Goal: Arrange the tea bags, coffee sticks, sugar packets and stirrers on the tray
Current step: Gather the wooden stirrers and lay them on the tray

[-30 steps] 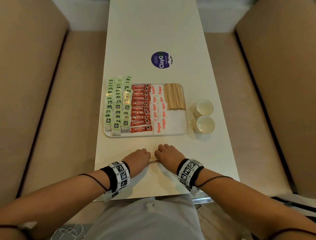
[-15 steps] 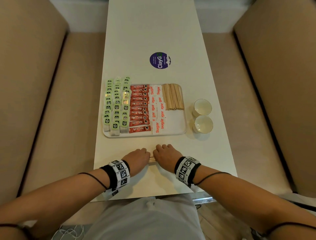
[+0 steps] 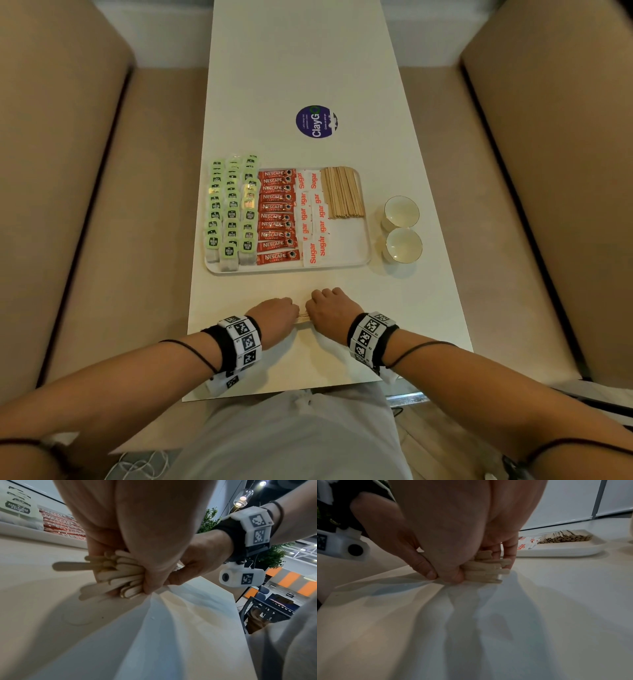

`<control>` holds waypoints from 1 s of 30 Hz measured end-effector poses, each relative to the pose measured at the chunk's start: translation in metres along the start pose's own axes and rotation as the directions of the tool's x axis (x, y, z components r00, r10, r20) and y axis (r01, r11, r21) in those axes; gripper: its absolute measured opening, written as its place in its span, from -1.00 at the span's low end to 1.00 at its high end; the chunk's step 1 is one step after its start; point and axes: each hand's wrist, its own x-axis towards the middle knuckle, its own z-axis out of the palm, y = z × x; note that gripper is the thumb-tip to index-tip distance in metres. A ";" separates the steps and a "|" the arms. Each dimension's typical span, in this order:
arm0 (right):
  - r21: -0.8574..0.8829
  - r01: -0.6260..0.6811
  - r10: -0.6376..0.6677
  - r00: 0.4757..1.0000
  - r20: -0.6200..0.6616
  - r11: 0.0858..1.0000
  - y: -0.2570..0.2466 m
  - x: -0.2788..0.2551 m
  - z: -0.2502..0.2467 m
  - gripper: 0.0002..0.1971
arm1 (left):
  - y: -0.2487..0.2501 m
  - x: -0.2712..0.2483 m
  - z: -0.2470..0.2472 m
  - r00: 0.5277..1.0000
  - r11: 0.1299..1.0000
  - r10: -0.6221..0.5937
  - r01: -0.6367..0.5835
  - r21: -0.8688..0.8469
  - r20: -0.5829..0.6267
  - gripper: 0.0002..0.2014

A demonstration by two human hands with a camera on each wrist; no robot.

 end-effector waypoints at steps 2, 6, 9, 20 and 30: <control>0.002 -0.003 0.003 1.000 -0.006 1.000 -0.004 0.000 0.000 -0.87 | 0.001 0.000 -0.001 1.000 1.000 -0.006 0.006 -0.002 0.009 -0.80; 0.012 0.016 -0.016 1.000 0.011 1.000 -0.008 -0.001 0.000 -0.81 | 0.000 -0.001 -0.005 0.999 1.000 -0.021 0.021 -0.010 0.038 -0.81; 0.031 0.026 -0.027 1.000 0.014 0.999 -0.010 -0.001 -0.001 -0.78 | -0.001 -0.004 -0.007 0.998 0.999 -0.031 0.033 -0.032 0.058 -0.82; 0.152 -0.021 0.016 0.999 0.038 0.988 -0.011 -0.002 -0.006 -0.82 | -0.006 -0.014 -0.004 0.999 0.997 0.041 -0.041 -0.069 0.008 -0.84; 0.313 -0.005 -0.033 0.993 0.116 0.950 -0.002 0.003 -0.019 -0.61 | -0.013 -0.022 -0.016 0.998 0.981 0.025 -0.015 -0.193 0.050 -0.73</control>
